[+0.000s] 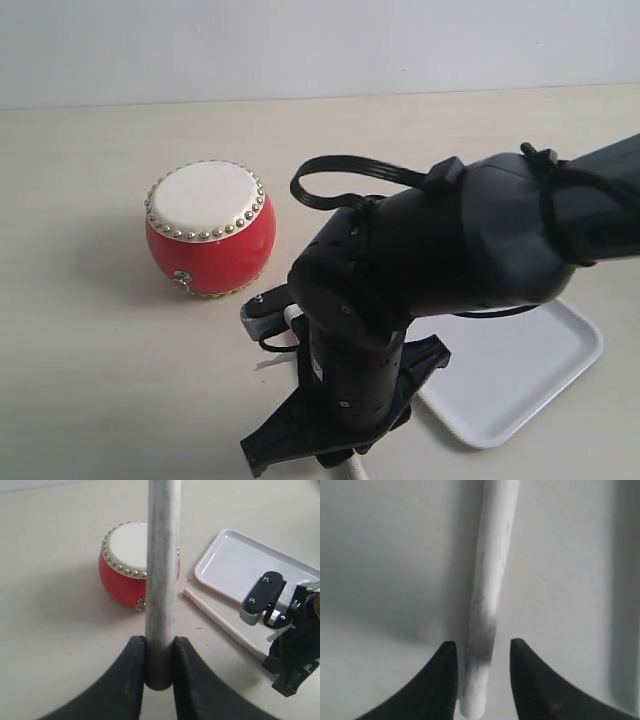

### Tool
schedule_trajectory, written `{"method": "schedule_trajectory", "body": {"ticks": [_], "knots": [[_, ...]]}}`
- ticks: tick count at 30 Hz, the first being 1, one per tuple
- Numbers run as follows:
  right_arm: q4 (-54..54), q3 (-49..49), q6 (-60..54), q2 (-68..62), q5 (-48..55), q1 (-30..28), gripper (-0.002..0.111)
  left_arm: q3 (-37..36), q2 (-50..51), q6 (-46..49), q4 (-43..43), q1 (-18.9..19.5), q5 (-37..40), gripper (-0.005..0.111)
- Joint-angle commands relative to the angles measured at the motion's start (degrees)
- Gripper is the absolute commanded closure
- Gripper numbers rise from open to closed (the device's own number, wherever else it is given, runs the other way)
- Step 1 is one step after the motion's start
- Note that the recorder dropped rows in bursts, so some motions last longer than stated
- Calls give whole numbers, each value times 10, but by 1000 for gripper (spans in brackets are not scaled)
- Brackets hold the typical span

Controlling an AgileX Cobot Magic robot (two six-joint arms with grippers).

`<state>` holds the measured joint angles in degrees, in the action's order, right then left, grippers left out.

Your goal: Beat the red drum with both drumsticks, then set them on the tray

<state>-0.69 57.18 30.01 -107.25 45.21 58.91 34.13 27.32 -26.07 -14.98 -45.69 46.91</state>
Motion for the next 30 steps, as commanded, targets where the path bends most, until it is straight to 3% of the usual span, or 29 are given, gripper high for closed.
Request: {"method": "schedule_trajectory", "body": {"ticks": [1, 13, 21, 30], "knots": [[-5, -2, 3, -11, -17, 1, 73, 5, -3, 3, 2, -1, -8, 107], [-8, -2, 3, -25, -24, 1, 74, 5, -3, 3, 0, -1, -8, 107], [-8, -2, 3, -25, -12, 1, 108, 5, -3, 6, 0, -1, -12, 107], [7, -2, -2, 79, 44, 1, 108, 67, 10, 57, -23, -1, 46, 107]]}}
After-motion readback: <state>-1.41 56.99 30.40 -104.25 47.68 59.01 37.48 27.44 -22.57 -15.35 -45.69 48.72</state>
